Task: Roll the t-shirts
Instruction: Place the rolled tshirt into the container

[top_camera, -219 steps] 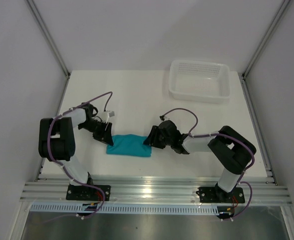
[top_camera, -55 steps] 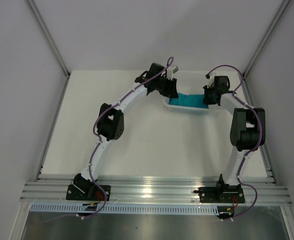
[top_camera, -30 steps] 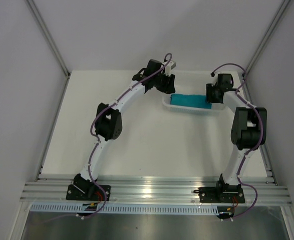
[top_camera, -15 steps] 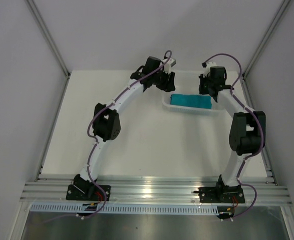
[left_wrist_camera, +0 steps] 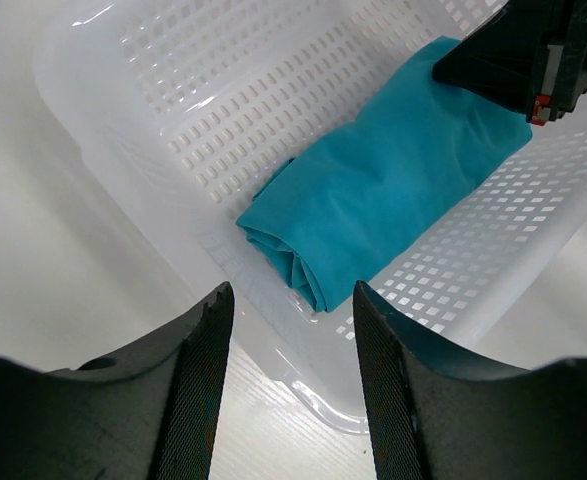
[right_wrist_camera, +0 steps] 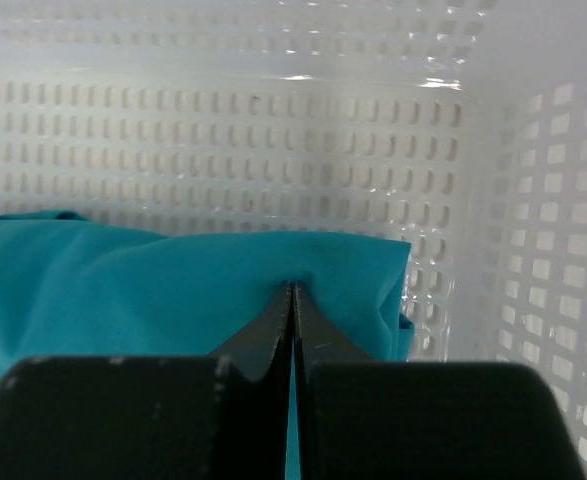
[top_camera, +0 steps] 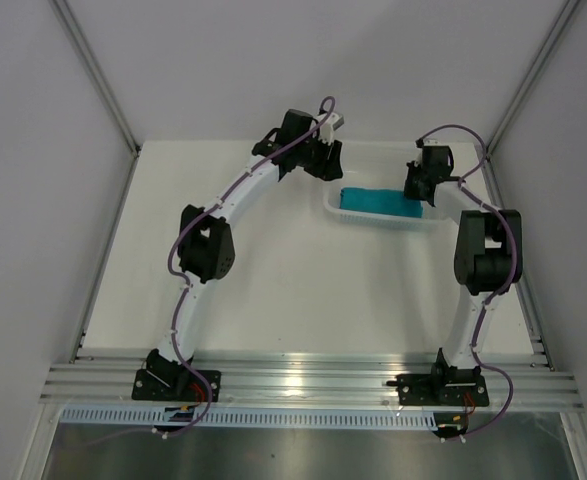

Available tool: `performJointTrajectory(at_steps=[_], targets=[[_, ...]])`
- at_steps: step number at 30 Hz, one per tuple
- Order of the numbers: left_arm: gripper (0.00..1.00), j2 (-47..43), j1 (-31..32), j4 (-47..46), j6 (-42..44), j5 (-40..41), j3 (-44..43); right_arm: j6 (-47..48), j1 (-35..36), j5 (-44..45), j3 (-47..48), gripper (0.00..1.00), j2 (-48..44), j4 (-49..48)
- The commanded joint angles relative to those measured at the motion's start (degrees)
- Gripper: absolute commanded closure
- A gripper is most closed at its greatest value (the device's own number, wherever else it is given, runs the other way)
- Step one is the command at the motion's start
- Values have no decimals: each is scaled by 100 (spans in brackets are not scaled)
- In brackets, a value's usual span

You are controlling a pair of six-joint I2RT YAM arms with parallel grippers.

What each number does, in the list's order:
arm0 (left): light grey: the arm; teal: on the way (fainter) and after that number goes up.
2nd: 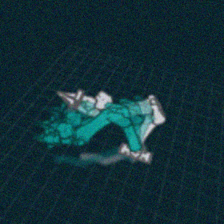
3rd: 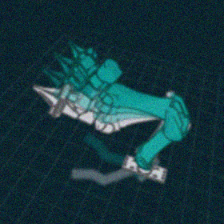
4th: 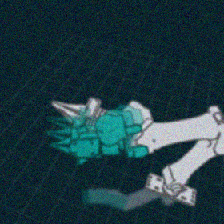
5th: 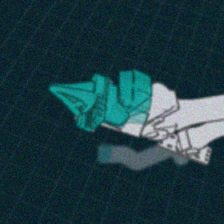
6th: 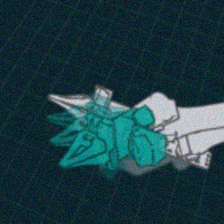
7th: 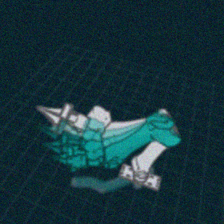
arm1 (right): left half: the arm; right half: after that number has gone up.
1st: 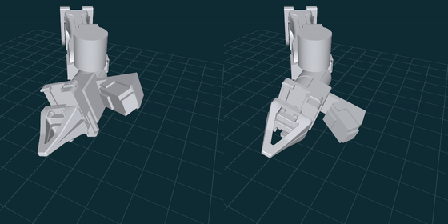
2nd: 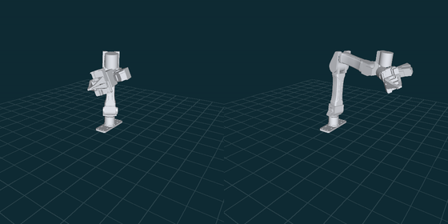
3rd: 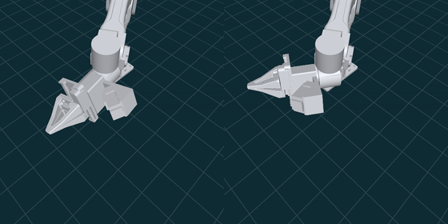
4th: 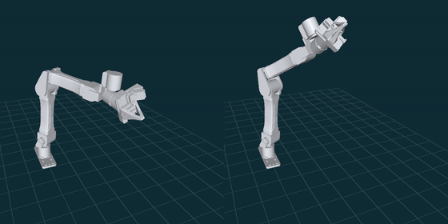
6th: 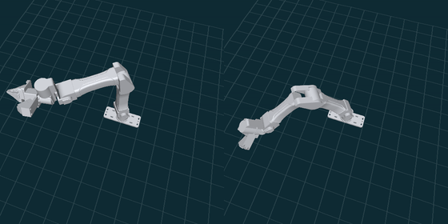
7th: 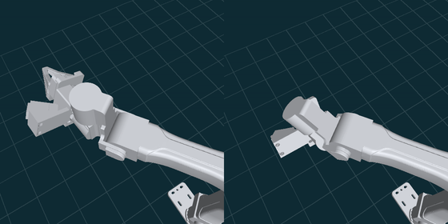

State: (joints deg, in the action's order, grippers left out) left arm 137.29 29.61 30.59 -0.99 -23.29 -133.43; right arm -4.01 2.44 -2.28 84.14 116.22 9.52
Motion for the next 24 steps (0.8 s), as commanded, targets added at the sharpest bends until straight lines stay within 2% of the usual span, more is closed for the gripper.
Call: performJointTrajectory(at_steps=[1, 13, 16, 17, 19, 20, 22, 23, 24], targets=[[45, -344, -34, -71, 82, -150, 9, -100, -6, 518, 182, 100, 146, -100], [46, -414, -104, 8, 275, -71, 88, -82, -68, 1001, 831, 100, 445, 50], [44, -528, -130, 79, 424, 34, 167, -12, -68, 1168, 1034, 93, 340, 147], [41, -641, -157, 157, 494, 122, 203, 14, -51, 1204, 1017, 91, 235, 77], [38, -817, -183, 263, 748, 228, 264, 49, -59, 1239, 921, 77, -185, -2], [35, -1045, -227, 307, 854, 350, 465, 76, -50, 1239, 903, 63, -353, -11], [31, -1370, -271, 413, 1127, 552, 763, 137, -33, 1318, 885, 51, -705, 85], [11, -1555, -358, 430, 1206, 649, 1079, 190, -33, 1379, 841, 48, -1098, 216], [1, -1957, -411, 448, 1268, 833, 1221, 199, -33, 1502, 780, 39, -1302, 261]])
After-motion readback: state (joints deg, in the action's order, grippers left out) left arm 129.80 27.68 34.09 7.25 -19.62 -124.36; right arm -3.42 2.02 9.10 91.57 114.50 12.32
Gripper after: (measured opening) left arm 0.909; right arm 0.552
